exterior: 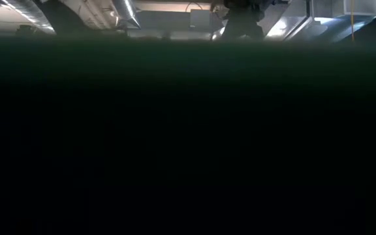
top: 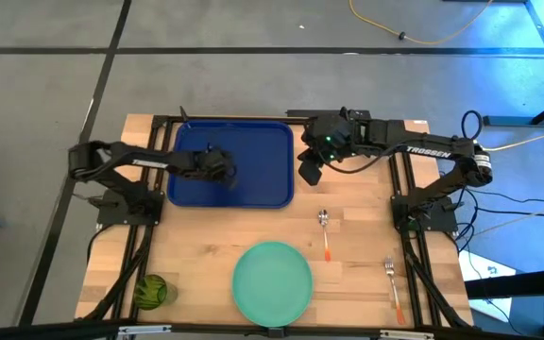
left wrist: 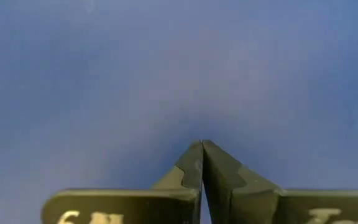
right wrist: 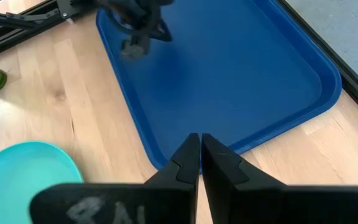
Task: Pick and place plate/cup/fork/spoon on tray
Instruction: Move the blue serving tray to the center of the table
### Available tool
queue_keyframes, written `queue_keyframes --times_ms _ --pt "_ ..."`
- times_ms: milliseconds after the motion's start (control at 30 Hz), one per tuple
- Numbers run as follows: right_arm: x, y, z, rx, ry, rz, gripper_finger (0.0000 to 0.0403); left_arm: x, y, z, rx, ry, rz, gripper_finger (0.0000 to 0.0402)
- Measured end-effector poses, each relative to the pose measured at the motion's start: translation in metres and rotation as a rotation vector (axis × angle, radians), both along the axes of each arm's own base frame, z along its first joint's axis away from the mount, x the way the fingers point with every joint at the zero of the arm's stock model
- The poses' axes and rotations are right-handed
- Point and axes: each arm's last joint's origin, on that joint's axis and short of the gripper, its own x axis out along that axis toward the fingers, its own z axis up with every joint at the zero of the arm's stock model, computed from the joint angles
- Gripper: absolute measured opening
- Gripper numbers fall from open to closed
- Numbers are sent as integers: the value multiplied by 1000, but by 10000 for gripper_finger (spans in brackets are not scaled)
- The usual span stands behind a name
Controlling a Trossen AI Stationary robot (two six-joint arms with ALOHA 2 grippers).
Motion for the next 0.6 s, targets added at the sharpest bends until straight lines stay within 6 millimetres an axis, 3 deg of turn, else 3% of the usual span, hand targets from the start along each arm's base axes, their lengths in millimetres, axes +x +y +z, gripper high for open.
queue_keyframes --times_ms 300,600 --pt "0 0 0 0 0 -1 20 14 8 -23 -5 -3 -26 0" --pt "0 0 0 0 0 -1 20 25 2 -22 -31 -51 -59 0"
